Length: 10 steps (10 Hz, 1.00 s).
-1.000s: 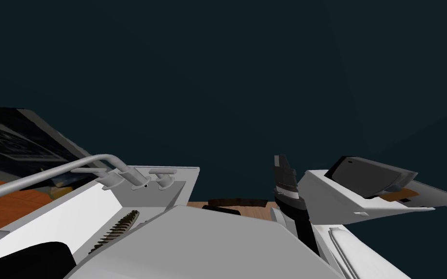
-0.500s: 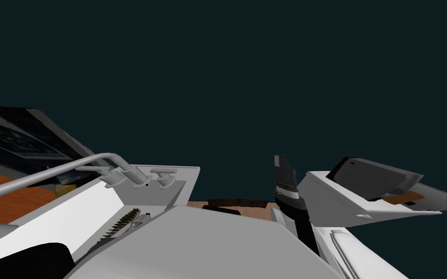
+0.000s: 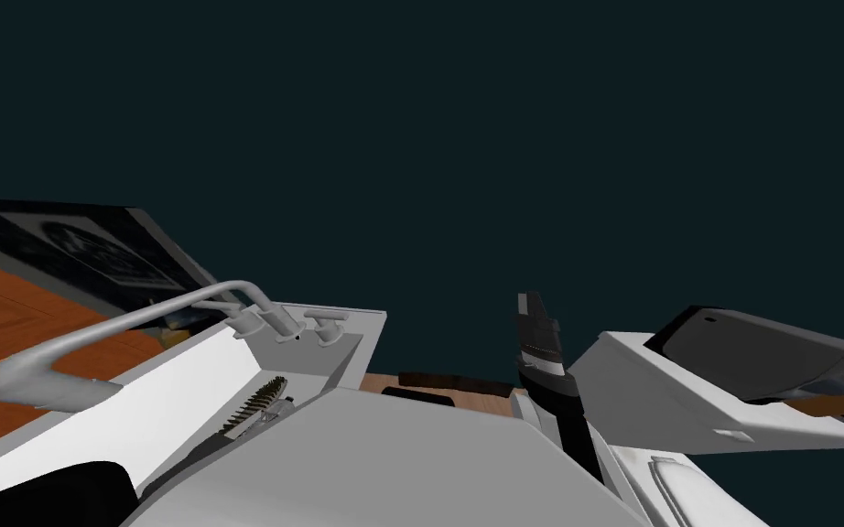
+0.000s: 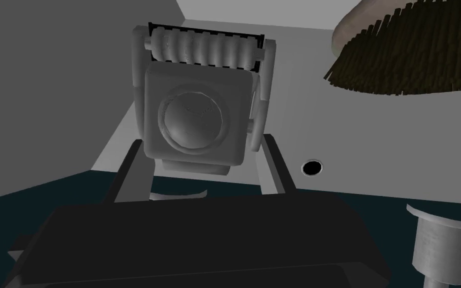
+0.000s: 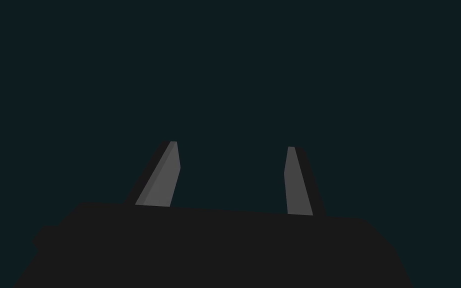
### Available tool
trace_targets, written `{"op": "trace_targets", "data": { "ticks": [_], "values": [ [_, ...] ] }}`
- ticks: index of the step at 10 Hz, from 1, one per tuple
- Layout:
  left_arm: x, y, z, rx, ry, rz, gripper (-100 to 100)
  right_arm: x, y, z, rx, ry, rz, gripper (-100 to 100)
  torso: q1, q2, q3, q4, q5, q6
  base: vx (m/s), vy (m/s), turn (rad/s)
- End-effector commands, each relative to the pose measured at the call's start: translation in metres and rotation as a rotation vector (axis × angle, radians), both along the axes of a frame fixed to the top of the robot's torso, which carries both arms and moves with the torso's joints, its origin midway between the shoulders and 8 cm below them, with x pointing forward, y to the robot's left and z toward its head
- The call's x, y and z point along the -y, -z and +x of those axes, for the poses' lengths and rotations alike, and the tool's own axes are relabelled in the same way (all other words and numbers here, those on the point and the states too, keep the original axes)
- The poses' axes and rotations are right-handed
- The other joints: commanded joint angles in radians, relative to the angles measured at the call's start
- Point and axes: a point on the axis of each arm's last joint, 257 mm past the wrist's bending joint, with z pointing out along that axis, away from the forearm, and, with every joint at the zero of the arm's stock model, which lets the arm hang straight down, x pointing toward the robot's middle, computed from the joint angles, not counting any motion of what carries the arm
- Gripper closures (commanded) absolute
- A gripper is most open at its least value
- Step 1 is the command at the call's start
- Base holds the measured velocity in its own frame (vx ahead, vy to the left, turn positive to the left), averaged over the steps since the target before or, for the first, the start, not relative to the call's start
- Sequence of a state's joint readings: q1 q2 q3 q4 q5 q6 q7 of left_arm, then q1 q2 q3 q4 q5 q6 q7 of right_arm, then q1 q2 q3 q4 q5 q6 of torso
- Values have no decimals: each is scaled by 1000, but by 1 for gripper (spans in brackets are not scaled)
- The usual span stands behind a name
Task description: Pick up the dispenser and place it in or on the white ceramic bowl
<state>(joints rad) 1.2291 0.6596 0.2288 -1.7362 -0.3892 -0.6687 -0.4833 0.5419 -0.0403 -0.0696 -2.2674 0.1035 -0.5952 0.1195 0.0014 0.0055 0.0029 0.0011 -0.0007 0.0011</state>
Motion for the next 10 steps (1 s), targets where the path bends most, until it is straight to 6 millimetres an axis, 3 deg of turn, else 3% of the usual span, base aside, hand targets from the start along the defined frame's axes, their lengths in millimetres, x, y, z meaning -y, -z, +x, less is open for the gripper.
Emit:
{"op": "trace_targets", "data": {
  "ticks": [1,3,7,10],
  "values": [
    [10,-12,8,28,47,3,100,0,0,0,0,0,0,0,0,0,0,0,0,0,-118,94,62],
    [20,-24,18,77,72,-3,100,0,0,0,0,0,0,0,0,3,2,1,0,1,-152,78,6],
    [41,-38,32,170,85,-31,100,0,0,0,0,0,0,0,-2,14,8,2,0,-3,-231,68,-18],
    [51,-45,39,219,85,-46,100,0,0,0,0,0,0,0,-10,37,18,-1,1,-22,-158,31,-9]
  ]
}}
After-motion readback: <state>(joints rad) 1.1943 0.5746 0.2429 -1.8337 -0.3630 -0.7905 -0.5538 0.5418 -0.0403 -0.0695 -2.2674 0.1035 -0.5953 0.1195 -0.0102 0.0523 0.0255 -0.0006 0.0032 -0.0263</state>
